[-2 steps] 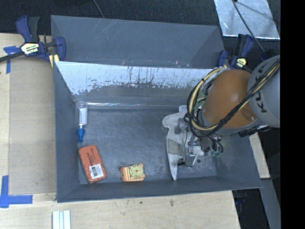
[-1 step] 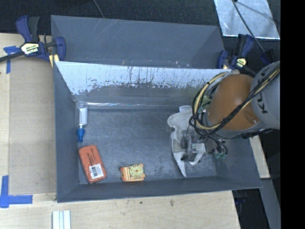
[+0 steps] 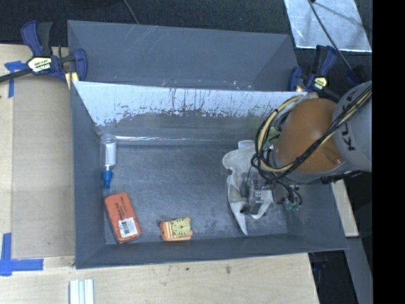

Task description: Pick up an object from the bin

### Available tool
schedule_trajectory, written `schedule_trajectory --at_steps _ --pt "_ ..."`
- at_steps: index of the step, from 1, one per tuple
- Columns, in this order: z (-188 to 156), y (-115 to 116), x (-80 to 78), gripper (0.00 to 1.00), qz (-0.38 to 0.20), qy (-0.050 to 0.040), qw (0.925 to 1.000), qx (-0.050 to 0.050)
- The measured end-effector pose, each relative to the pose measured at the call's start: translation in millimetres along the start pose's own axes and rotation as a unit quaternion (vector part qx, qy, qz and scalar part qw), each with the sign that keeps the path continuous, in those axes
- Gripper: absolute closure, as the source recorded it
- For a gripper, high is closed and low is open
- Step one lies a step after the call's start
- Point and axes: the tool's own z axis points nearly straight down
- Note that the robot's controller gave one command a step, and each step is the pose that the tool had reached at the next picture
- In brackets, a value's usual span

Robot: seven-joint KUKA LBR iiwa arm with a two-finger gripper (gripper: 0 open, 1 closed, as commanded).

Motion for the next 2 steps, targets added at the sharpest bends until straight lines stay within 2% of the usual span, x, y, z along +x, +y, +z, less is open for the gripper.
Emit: schedule_trajectory --at_steps 1,2 --pt "0.0 0.0 0.0 1.0 0.0 0.0 1.0 0.0" --pt "-164.0 -28.4 -7.9 1.0 -0.034 -0.0031 0.9994 0.002"
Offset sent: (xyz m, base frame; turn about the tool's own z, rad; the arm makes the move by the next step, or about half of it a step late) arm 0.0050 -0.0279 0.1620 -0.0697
